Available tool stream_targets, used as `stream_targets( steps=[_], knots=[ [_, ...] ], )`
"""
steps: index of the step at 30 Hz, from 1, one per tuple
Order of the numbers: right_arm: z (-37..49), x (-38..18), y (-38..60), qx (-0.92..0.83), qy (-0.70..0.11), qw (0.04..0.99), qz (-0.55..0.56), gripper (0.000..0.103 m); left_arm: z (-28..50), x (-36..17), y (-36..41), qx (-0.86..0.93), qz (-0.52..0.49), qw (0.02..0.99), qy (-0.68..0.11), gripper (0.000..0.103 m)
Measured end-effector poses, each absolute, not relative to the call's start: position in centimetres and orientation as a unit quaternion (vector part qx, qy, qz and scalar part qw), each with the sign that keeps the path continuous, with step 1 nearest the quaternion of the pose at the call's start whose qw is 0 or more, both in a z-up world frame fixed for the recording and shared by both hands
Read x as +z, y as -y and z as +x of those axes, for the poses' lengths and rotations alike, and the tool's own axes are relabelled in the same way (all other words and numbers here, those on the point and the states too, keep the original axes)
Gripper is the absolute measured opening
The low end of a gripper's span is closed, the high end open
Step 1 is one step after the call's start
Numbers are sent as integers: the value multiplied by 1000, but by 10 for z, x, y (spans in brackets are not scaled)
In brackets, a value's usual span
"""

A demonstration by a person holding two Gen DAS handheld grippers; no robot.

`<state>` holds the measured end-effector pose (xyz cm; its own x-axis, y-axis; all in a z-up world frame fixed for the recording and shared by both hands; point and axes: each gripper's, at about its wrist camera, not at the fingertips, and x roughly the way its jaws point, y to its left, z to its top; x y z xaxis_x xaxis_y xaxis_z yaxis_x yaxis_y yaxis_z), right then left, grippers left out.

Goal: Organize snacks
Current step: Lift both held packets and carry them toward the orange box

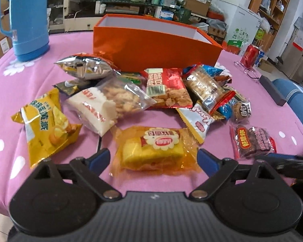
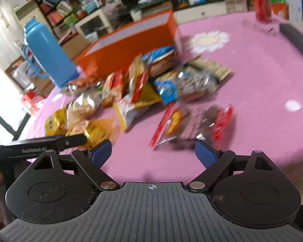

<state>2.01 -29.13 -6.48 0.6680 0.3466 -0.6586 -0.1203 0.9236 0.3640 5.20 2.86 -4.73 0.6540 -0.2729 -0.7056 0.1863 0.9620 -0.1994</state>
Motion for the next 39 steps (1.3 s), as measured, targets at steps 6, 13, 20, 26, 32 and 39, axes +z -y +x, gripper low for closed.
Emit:
stream_targets(
  steps=[6,13,20,26,32,39],
  knots=[
    [48,-83,271,152,-412,884,162,78,48,-37,-39,-117,-69,914,-383,93],
    [91,-89,250,158,-405,888,153,78,48,-37,-58,-99,-92,911,-389,93],
    [48,-60,278,159,-346,914,142,85,49,-42,-51,-111,-99,906,-397,95],
    [46,-64,306,60,-332,938,81,89,46,-47,-34,-108,-69,904,-407,95],
    [51,-73,291,67,-339,938,35,89,59,-53,-21,-111,-61,899,-418,96],
    [76,-83,288,78,-351,933,4,89,70,-58,-13,-105,-25,902,-417,96]
  ],
)
